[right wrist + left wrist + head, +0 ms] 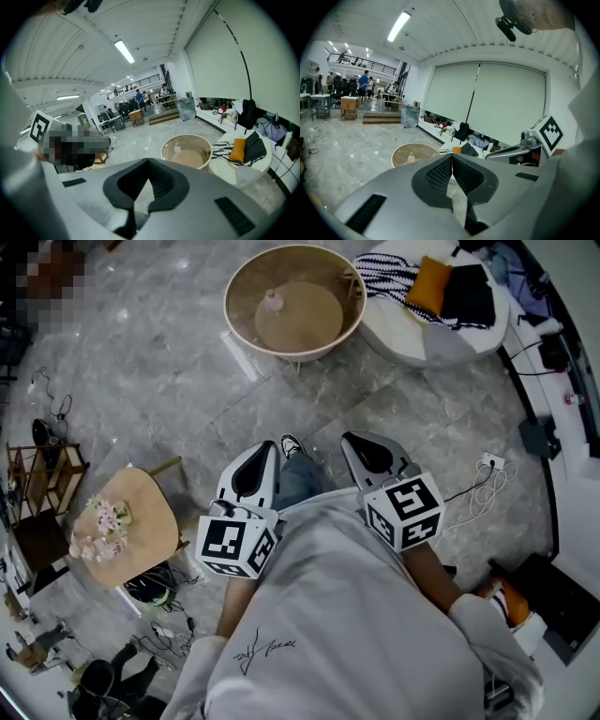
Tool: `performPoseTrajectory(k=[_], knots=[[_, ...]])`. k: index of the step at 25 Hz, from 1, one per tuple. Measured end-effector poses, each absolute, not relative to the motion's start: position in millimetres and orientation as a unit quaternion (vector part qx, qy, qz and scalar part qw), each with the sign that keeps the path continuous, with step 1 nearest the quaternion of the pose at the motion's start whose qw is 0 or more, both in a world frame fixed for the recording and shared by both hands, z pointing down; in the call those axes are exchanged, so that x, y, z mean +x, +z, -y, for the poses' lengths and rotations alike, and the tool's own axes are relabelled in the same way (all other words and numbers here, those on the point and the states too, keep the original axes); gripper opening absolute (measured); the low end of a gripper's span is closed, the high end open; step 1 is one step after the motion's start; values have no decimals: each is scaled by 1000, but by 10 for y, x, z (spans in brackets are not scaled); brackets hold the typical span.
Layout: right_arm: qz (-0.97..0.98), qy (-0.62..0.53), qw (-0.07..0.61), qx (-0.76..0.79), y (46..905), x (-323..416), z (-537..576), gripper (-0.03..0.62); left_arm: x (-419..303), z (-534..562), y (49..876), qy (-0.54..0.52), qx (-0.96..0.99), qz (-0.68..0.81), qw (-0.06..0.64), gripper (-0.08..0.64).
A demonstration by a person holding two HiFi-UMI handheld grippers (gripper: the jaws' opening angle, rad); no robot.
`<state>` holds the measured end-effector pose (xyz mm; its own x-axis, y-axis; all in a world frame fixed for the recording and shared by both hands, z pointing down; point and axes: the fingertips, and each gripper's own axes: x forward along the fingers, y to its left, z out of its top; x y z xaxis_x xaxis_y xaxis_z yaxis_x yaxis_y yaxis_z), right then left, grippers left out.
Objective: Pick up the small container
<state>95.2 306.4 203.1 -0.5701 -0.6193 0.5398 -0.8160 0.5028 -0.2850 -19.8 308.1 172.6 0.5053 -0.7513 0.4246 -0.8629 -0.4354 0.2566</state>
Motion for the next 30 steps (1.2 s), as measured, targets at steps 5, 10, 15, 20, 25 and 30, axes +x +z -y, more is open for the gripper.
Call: performPoseTrajectory(k=[5,10,15,20,25,30], knots=[[852,254,188,417,1965,615,-2675,15,-435,-2719,1697,127,844,473,220,18],[854,245,191,417,1937,380,-2311,15,-653,-2348,1684,122,848,468,218,18],[856,242,187,417,1910,178,-2019,15,-939,-2008,1692,119,847,471,215,18],[857,233,192,417,1912,58,-1810,15,-1192,-1774,1683,105,841,487,211,18],[854,241,192,420,1931,-19,-1716,15,-1340,-1640,1730,106,841,485,216,18],[855,237,199,416,1954,-29,-1652,15,-1362,-1551,1750,111,844,480,215,18]])
